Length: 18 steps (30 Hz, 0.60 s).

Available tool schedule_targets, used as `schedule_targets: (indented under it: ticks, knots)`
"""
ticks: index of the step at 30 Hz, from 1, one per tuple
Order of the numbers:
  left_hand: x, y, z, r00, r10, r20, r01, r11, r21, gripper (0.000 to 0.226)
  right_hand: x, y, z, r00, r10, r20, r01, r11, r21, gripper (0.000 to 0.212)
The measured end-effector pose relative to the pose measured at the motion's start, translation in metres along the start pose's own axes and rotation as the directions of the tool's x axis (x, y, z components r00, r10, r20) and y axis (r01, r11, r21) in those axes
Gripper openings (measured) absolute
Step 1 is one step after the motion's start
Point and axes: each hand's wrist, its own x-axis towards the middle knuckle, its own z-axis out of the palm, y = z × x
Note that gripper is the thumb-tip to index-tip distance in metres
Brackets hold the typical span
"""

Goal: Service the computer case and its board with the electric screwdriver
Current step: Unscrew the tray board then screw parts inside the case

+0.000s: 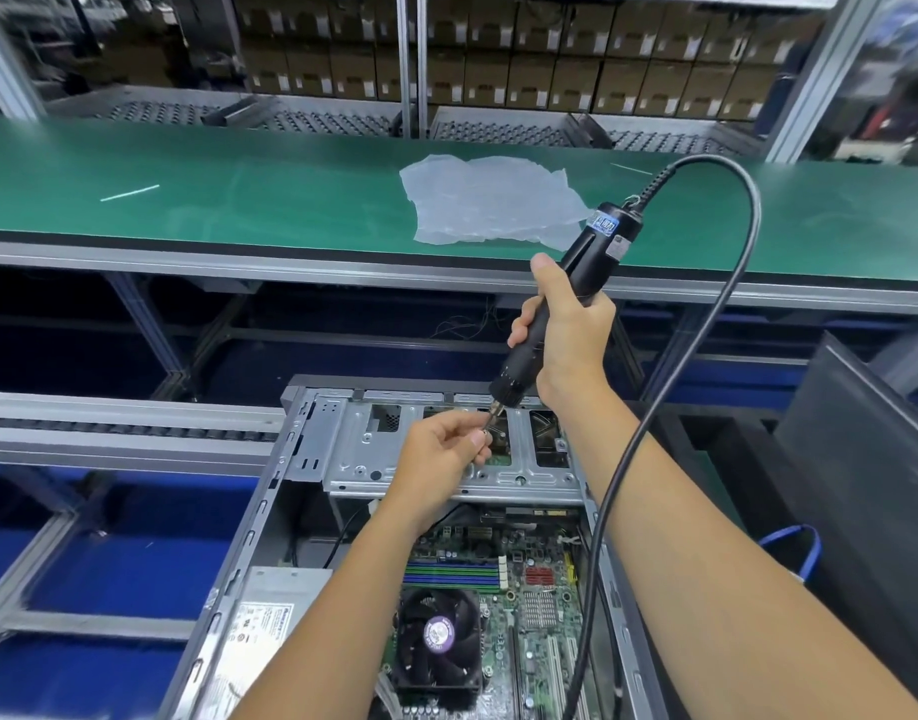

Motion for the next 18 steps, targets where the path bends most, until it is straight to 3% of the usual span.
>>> schedule_targets:
  ticks: [12,18]
  knots:
    - [0.0012,-0.0011,0.0032,0.997,-0.021,-0.068,0.020,1.000,-0.016,0.024,-0.0032,0.0037,0.0008,1.000,-0.030,0.009,0.030,0.999,-0.040,0.024]
    - [0.0033,-0.0030,0.0021,0.999,-0.025,-0.037,0.024,0.999,-0.028,0.021,-0.0022,0.0067,0.0007,1.000,-0.028,0.012,0.029,0.998,-0.053,0.024]
